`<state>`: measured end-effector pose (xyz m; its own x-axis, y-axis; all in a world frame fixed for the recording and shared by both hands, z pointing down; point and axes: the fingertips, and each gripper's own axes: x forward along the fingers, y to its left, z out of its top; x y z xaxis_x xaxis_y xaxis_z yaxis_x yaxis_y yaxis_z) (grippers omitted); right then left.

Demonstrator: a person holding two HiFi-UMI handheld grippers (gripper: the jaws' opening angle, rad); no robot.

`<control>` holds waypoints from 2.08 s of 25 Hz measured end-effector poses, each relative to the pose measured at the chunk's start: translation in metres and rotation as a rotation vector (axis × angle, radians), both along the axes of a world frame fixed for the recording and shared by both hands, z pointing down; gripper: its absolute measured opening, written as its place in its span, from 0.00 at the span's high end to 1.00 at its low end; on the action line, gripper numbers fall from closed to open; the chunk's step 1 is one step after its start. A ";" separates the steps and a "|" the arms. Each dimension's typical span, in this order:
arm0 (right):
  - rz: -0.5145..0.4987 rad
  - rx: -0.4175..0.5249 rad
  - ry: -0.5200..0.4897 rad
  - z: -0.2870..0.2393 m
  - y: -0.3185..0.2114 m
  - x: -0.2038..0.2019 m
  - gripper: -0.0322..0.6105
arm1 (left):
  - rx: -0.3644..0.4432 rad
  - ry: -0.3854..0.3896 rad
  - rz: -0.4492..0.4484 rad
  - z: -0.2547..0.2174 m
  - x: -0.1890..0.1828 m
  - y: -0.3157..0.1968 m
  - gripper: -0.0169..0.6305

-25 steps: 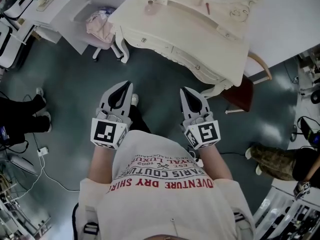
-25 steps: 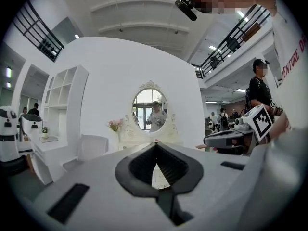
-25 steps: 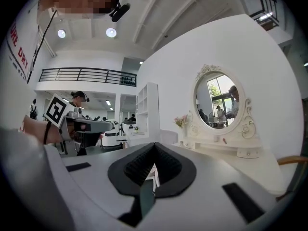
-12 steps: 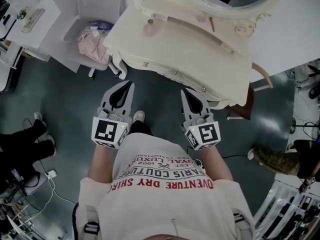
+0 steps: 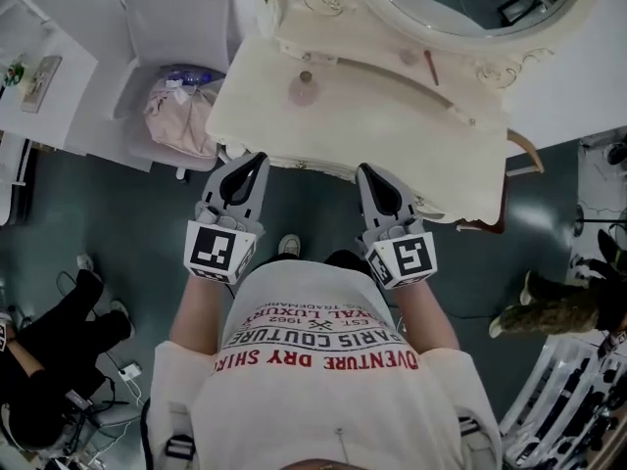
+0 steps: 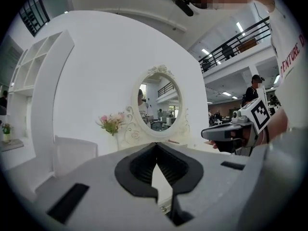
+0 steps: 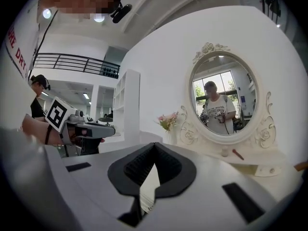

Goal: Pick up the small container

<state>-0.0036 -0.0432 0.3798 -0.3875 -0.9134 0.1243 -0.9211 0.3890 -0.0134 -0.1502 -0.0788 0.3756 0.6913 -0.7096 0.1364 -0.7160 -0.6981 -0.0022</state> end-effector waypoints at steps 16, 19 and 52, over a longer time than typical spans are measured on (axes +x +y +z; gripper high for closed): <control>-0.114 -0.085 0.011 0.053 -0.154 0.042 0.95 | -0.063 -0.041 0.054 0.099 0.074 -0.142 0.96; -0.155 -0.089 0.027 0.064 -0.183 0.049 0.95 | -0.098 -0.019 0.033 0.123 0.086 -0.170 0.91; -0.111 -0.216 0.015 0.125 -0.264 0.103 0.95 | -0.224 -0.185 0.083 0.222 0.140 -0.263 0.75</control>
